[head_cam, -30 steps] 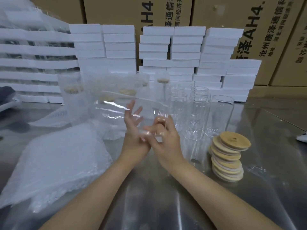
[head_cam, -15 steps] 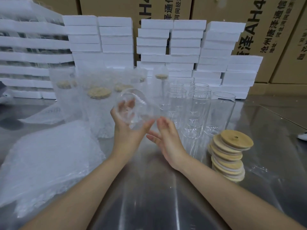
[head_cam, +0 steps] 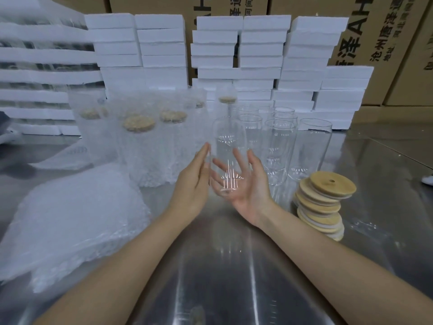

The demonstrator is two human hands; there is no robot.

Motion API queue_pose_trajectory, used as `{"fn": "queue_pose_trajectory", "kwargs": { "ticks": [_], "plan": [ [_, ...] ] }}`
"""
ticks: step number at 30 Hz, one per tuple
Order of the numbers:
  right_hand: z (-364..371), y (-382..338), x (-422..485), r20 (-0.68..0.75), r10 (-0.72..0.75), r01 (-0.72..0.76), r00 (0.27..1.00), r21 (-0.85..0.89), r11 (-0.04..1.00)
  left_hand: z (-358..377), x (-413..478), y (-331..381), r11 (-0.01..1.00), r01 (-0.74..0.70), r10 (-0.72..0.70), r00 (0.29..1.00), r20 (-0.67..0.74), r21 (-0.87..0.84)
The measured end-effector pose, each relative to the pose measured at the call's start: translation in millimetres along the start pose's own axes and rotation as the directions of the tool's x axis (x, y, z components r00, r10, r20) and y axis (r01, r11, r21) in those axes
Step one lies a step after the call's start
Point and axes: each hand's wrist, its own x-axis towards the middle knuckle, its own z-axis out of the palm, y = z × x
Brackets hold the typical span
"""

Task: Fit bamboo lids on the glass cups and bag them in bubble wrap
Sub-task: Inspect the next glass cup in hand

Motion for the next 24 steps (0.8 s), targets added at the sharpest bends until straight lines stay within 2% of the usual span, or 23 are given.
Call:
{"fn": "queue_pose_trajectory", "kwargs": {
  "ticks": [2,4,8,11,14,18,21,24],
  "plan": [
    [1.0,-1.2,-0.3,0.035,-0.054,0.058,0.998,-0.13,0.99,5.7,0.3,-1.8,0.954,0.191,-0.187,0.982,0.038,-0.232],
    [1.7,-0.4,-1.4,0.055,-0.092,0.103,0.994,-0.258,0.961,8.8,0.8,-4.0,0.916,0.253,-0.228,0.967,0.117,-0.31],
    [2.6,4.1,-0.3,0.043,-0.22,0.221,0.975,-0.35,0.91,13.6,-0.1,-5.7,0.904,0.294,-0.229,0.946,0.228,-0.311],
    [-1.8,5.4,2.0,0.105,-0.375,0.377,0.921,-0.479,0.792,16.8,-2.0,-2.1,0.914,0.271,-0.231,0.959,0.162,-0.3],
    [0.1,5.2,0.4,0.146,-0.442,0.443,0.885,-0.554,0.705,17.0,-1.9,2.9,0.927,0.255,-0.245,0.967,0.071,-0.274],
    [-1.4,2.8,2.8,0.125,-0.44,0.44,0.889,-0.497,0.748,13.6,-0.2,4.7,0.906,0.286,-0.299,0.954,0.005,-0.313],
    [-4.3,-5.1,7.9,0.023,-0.393,0.356,0.919,-0.47,0.807,11.4,0.6,2.7,0.801,0.315,-0.315,0.945,0.09,-0.509],
    [-6.0,-8.0,10.3,-0.023,-0.27,0.227,0.963,-0.478,0.849,11.8,1.8,-0.4,0.71,0.319,-0.293,0.945,0.148,-0.628]
  ]
}}
